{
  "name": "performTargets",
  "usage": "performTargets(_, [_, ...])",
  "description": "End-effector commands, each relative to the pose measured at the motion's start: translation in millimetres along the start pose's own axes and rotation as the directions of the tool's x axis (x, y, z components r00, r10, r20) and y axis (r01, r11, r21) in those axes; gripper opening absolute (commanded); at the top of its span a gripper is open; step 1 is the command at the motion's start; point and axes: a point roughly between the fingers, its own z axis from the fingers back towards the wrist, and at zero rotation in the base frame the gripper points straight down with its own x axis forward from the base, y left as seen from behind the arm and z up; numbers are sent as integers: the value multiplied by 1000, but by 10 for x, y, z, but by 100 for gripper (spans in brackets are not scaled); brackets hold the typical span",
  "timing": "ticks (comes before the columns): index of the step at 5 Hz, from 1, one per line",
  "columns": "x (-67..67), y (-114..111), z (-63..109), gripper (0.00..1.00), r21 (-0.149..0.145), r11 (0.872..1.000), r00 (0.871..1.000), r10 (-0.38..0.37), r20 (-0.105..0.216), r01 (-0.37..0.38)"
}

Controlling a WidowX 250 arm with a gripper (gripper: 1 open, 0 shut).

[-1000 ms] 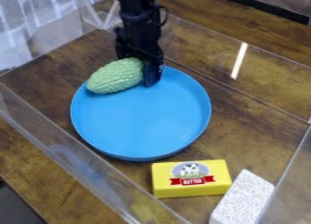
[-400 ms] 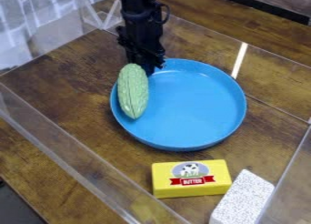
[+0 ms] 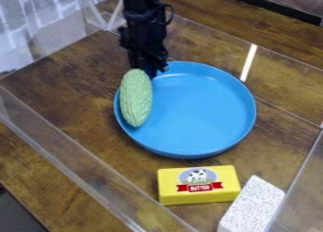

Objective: Put the green object in the blue tray

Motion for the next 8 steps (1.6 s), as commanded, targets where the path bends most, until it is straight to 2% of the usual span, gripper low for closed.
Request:
performTargets(1, [-4, 132, 285, 0, 51, 999, 999, -17, 42, 15])
performTargets(4, [-135, 237, 318, 0, 96, 993, 997, -70, -17, 71])
performTargets(8, [-159, 295, 172, 0, 128, 981, 987, -134, -89, 145])
